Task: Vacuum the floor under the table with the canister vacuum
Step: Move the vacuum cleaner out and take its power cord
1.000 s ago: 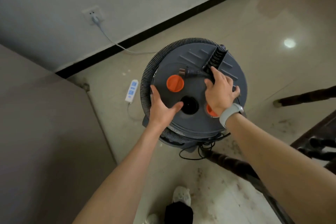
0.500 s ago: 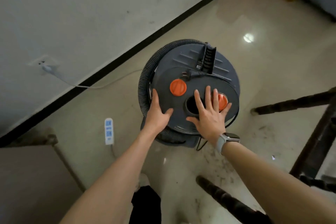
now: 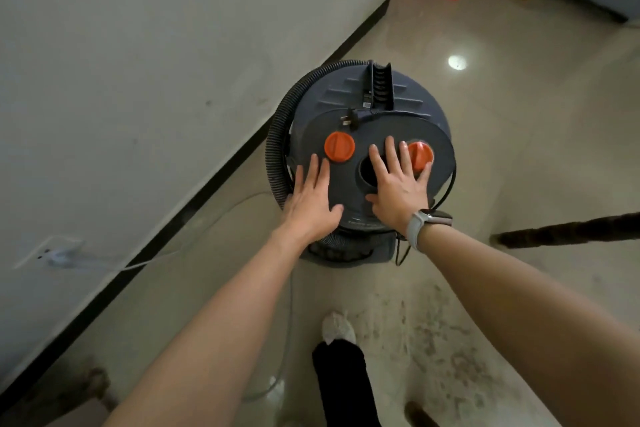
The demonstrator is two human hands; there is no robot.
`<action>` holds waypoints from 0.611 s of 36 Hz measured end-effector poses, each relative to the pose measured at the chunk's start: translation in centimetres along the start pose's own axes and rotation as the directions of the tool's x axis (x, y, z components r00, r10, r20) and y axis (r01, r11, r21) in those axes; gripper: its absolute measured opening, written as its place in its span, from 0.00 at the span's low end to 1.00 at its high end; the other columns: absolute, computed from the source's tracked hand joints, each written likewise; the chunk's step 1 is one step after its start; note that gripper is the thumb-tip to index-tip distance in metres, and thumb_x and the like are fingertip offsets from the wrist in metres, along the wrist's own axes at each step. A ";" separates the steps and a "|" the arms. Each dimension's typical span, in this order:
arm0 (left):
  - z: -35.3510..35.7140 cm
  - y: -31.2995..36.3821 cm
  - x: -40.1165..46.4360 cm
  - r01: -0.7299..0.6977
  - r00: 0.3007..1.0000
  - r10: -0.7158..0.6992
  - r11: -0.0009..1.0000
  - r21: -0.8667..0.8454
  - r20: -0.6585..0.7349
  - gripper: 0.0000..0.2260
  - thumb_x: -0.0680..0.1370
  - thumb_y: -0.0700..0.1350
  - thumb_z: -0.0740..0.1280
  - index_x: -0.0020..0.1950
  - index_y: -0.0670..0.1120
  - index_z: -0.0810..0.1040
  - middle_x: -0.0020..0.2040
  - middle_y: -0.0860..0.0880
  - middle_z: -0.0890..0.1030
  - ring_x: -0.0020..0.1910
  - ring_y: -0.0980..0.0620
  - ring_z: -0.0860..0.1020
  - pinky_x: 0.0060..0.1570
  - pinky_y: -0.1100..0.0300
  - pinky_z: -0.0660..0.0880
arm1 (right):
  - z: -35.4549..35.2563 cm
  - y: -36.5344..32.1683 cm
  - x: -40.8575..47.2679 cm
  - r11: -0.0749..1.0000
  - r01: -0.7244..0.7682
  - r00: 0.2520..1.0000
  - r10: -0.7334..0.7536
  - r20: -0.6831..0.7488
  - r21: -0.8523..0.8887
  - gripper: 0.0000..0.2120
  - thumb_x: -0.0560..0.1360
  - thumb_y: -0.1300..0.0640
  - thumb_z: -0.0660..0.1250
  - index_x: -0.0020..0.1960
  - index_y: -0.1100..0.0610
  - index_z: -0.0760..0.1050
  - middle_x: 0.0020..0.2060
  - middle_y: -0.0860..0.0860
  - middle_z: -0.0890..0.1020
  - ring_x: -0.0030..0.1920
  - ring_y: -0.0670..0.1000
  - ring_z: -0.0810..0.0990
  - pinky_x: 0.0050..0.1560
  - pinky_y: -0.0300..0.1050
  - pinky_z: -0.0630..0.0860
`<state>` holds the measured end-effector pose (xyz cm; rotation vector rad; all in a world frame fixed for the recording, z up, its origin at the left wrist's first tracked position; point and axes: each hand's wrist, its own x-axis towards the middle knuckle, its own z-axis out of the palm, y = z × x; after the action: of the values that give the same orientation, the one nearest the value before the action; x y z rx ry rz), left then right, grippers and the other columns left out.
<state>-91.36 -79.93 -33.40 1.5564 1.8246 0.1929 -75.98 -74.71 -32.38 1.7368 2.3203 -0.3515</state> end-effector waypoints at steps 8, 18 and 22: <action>-2.4 0.7 6.4 0.060 0.989 -0.012 0.945 0.321 -0.149 0.36 0.78 0.50 0.62 0.79 0.50 0.44 0.79 0.53 0.39 0.77 0.45 0.38 0.74 0.42 0.50 | -2.0 1.0 6.8 0.998 0.056 0.991 -0.056 -0.124 0.002 0.31 0.77 0.48 0.59 0.77 0.53 0.54 0.77 0.55 0.53 0.77 0.57 0.49 0.70 0.68 0.43; -4.0 -0.1 10.8 -0.030 0.970 0.118 0.925 0.378 -0.211 0.40 0.71 0.48 0.71 0.78 0.45 0.54 0.79 0.47 0.52 0.78 0.44 0.47 0.72 0.40 0.52 | -7.7 5.7 18.5 0.982 -0.062 0.990 0.083 -0.115 0.176 0.33 0.79 0.42 0.54 0.78 0.49 0.42 0.78 0.51 0.47 0.77 0.56 0.44 0.72 0.67 0.43; -4.2 -1.0 12.2 -0.079 0.962 0.172 0.920 0.383 -0.213 0.42 0.64 0.47 0.77 0.75 0.43 0.64 0.76 0.43 0.63 0.75 0.39 0.59 0.66 0.35 0.64 | -7.9 6.1 20.6 0.977 -0.070 0.976 0.109 -0.189 0.204 0.22 0.80 0.45 0.55 0.72 0.52 0.62 0.70 0.54 0.67 0.71 0.59 0.62 0.67 0.61 0.60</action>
<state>-94.86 -67.77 -35.95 1.9925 2.0377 0.1030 -76.12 -51.81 -31.75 2.0502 2.4016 -0.4205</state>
